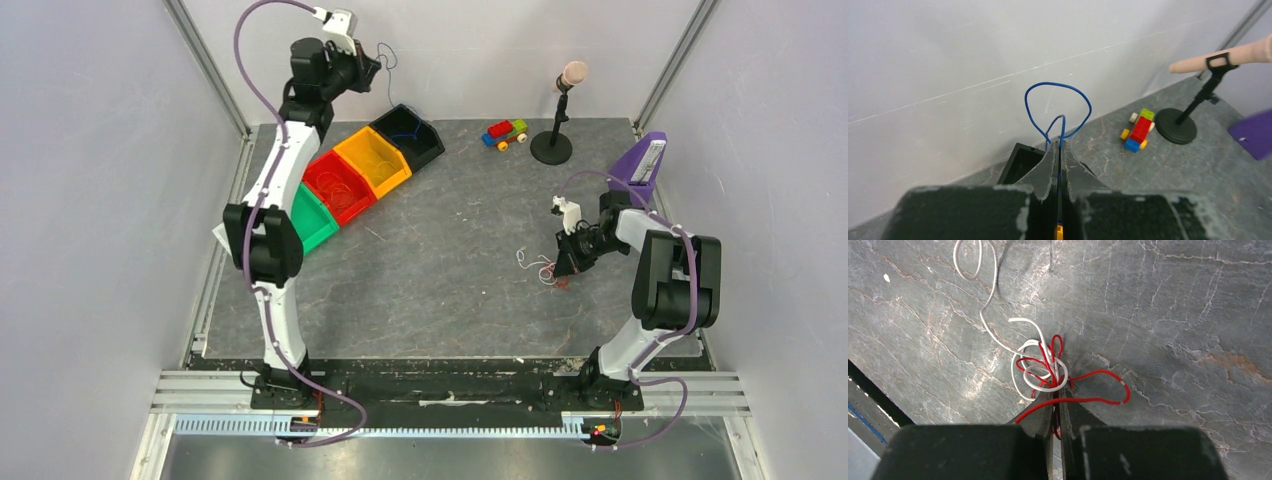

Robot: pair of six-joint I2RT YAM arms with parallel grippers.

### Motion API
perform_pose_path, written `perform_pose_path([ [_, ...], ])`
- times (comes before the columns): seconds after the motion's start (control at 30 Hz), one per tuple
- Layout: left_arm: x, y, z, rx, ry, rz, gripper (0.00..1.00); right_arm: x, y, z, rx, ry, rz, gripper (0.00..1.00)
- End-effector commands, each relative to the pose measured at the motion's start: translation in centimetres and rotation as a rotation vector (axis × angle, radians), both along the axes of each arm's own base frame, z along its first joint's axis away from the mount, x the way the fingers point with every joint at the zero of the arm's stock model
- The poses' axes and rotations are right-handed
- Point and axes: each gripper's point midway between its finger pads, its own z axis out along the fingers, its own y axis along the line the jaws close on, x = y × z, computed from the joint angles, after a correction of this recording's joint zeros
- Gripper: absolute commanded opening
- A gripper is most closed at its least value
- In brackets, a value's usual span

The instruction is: Untangle the cables

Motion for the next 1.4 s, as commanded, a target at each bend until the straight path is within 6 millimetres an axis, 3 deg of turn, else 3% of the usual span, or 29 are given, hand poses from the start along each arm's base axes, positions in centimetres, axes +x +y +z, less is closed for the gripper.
perform_pose_path([
  [0.0,3.3,1.0,1.0,0.056,-0.142,0.115,0.02,1.2,0.0,0.5,0.015,-0.011,-0.005,0.01],
  [0.13,5.3,1.6,-2.8,0.146,-0.131,0.159,0.02,1.2,0.1,0.4,0.027,0.002,-0.009,0.01],
  [0.3,6.4,1.1,-5.8,0.215,-0.116,0.138,0.02,1.4,0.1,0.3,0.027,0.006,-0.012,0.0],
  [0.4,5.8,-0.6,-7.8,0.277,-0.091,0.048,0.02,1.4,0.1,0.3,0.025,0.008,-0.013,0.0],
  [0.57,4.7,-3.3,-13.5,0.464,-0.009,-0.081,0.02,1.1,0.1,0.0,0.027,0.018,-0.014,0.0],
  [0.77,4.8,-4.0,-18.6,0.553,0.099,-0.119,0.02,0.9,0.0,-0.1,0.023,0.023,-0.016,0.0],
  [0.9,5.1,-3.3,-21.3,0.626,0.135,-0.096,0.02,0.9,0.1,-0.2,0.027,0.03,-0.018,0.0],
  [1.0,5.5,-2.5,-21.9,0.647,0.144,-0.052,0.02,0.7,0.2,-0.2,0.03,0.037,-0.018,0.0],
  [1.07,5.7,-2.3,-21.1,0.637,0.132,-0.027,0.11,0.7,0.2,-0.2,0.033,0.038,-0.017,0.0],
  [1.23,5.3,-2.7,-15.4,0.574,0.055,-0.009,0.4,0.7,0.5,-0.1,0.049,0.036,-0.017,0.0],
  [1.37,3.8,-2.5,-10.7,0.557,0.01,-0.008,0.59,1.0,0.7,0.3,0.064,0.022,-0.016,0.0],
])
